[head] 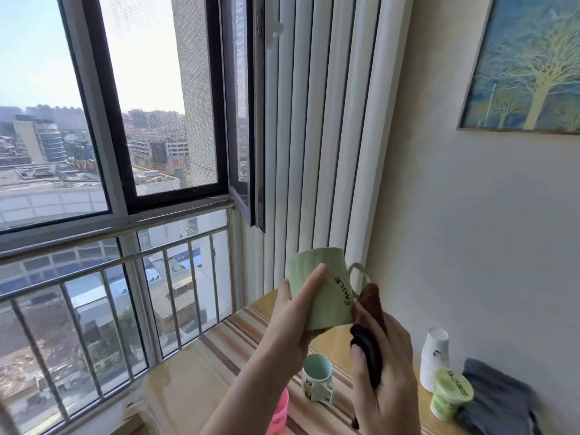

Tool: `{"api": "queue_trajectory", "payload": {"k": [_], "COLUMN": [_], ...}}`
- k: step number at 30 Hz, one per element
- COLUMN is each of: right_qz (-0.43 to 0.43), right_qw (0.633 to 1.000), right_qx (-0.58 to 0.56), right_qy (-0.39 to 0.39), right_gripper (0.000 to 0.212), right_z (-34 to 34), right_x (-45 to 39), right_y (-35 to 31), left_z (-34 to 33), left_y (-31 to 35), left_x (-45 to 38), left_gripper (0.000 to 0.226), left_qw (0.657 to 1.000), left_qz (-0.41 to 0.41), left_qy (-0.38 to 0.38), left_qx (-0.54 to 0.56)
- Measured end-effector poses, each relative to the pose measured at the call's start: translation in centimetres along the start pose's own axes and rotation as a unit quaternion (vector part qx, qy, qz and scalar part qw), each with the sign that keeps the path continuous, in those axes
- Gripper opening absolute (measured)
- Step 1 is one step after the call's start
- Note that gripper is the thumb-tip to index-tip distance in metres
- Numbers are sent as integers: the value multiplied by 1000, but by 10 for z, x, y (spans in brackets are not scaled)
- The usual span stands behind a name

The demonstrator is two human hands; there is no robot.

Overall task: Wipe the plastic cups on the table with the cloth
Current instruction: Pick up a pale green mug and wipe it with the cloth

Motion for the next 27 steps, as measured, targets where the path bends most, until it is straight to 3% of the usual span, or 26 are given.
{"api": "queue_trajectory", "payload": {"k": [5,8,13,17,21,27], "right_qz": [-113,-128,-144,-141,-165,-154], "right_qw": [990,987,983,982,977,954], "right_qx": [-78,-92,-118,-121,-132,-208], "right_qy": [35,-12,-9,-27,-29,-152], "right_gripper": [44,36,45,38,56,57], "right_z": [17,6,-3,2,10,-11], "right_x": [-32,-47,-43,-28,-23,-23], "right_y": [14,15,11,13,23,9], "left_z": [8,0,1,11,16,-6], "left_y": [-7,-16,-20,-16,-13,-13], "left_x": [3,5,3,2,-1,5], "left_gripper": [83,81,79,69,57,52], "left_qw": [998,998,998,998,999,993], "left_qz": [31,24,-22,-35,-16,32], "left_qy": [-14,-41,-43,-10,3,-46], "left_qx": [-46,-51,-46,-46,28,105]}}
Point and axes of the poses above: each hand's wrist, its own x-axis away from the middle knuckle, its own z-axis out of the back of the hand, y = z × x, the point moved 3 cm from there along -x, towards the middle knuckle, and after that the axes turned 3 degrees about -y, right-handed, at the moved point
